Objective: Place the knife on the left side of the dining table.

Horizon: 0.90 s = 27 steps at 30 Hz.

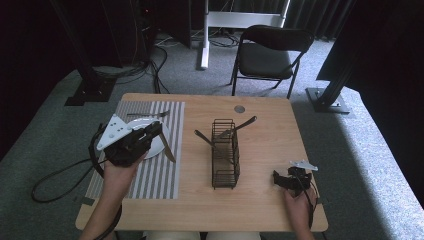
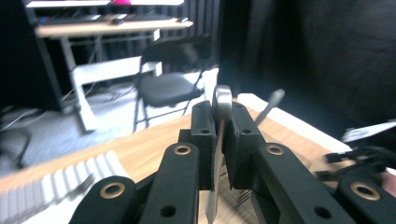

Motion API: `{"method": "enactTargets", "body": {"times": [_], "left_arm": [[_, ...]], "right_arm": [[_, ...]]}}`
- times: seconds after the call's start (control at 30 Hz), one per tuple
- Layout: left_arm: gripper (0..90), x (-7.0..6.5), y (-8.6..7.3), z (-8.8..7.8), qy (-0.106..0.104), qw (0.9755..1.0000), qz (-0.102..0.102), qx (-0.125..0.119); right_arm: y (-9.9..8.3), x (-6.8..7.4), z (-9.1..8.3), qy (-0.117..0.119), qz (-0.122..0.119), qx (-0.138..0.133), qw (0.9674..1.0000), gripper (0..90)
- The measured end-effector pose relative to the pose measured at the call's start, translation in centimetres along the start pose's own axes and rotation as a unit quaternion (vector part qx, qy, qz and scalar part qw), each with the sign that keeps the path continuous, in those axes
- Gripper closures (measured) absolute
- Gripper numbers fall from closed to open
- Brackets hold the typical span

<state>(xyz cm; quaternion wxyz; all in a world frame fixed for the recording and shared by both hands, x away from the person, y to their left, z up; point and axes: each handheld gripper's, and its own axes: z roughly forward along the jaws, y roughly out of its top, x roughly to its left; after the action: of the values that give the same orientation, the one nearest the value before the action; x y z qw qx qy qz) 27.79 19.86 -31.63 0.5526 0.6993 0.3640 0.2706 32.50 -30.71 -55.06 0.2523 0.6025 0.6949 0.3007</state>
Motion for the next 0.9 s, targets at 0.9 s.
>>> {"method": "enactTargets", "body": {"times": [0.9], "left_arm": [[83.2, 4.3, -8.8, 2.7, 0.055, 0.9918, -0.114, 0.014]], "right_arm": [[0.0, 0.0, 0.0, -0.001, 0.002, 0.000, 1.0000, 11.9]]}}
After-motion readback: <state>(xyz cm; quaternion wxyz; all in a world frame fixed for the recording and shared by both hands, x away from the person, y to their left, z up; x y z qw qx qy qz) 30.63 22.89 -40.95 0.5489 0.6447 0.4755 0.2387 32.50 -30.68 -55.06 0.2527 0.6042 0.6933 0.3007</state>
